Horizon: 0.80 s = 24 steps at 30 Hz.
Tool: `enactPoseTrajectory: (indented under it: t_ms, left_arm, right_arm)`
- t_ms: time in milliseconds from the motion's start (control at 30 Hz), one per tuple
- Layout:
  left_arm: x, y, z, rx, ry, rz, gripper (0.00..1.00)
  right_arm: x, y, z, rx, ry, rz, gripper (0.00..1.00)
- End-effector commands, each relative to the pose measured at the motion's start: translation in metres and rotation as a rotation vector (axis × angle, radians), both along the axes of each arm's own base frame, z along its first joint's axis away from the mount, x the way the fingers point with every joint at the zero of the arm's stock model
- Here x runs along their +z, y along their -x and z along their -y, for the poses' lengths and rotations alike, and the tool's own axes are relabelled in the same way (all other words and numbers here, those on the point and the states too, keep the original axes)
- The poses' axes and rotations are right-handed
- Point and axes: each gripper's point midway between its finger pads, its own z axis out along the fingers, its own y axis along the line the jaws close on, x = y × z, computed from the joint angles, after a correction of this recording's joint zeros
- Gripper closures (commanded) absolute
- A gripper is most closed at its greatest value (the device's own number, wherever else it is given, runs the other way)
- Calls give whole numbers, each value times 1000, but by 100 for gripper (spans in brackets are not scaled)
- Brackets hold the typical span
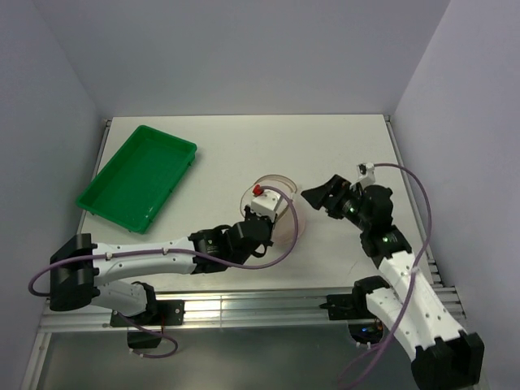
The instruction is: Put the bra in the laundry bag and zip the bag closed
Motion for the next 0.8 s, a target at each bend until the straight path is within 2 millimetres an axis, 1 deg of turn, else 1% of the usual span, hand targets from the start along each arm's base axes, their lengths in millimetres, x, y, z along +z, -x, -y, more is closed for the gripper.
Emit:
enactPoseTrajectory:
  t_ms: [0, 67, 100, 133, 200, 233, 300, 367, 400, 433, 467, 500, 567, 667, 767]
  left_arm:
    - [35, -8, 20, 8, 126, 39, 100]
    - [36, -8, 22, 4, 135, 50, 100]
    - [40, -8, 25, -2, 158, 59, 100]
    - [38, -7, 26, -8, 158, 63, 100]
    - [40, -4, 31, -23, 173, 76, 100]
    - [40, 0, 34, -36, 172, 82, 100]
    - [41, 3, 37, -54, 159, 106, 100]
    - [41, 8, 40, -67, 147, 120, 100]
    - [40, 10, 42, -73, 144, 123, 100]
    - [39, 12, 42, -82, 140, 126, 100]
    - [38, 13, 43, -88, 139, 127, 100]
    - [34, 15, 43, -100, 132, 127, 100]
    - [35, 18, 44, -117, 138, 139, 100]
    - [35, 22, 43, -134, 137, 157, 100]
    - [35, 25, 44, -150, 132, 172, 100]
  right_arm:
    - [-4, 28, -6, 8, -16, 14, 8]
    - [-11, 45, -18, 31, -82, -3, 7]
    - [-10, 55, -31, 70, -102, 6, 7]
    - [-7, 60, -36, 73, -134, 3, 7]
    - [-7, 66, -43, 79, -152, 7, 7]
    - [-6, 65, -43, 68, -163, 3, 8]
    - [-1, 62, -42, 52, -180, 14, 12]
    - [1, 58, -44, 41, -198, 8, 20]
    - [5, 56, -46, 40, -220, 11, 22]
    - [-1, 53, -46, 34, -212, -11, 29]
    - [0, 52, -47, 35, -217, -12, 31]
    - [2, 49, -49, 33, -233, -6, 32]
    - [3, 47, -50, 26, -248, 2, 35]
    - [-1, 45, -51, 22, -250, -19, 39]
    - [-5, 43, -52, 20, -240, -31, 39]
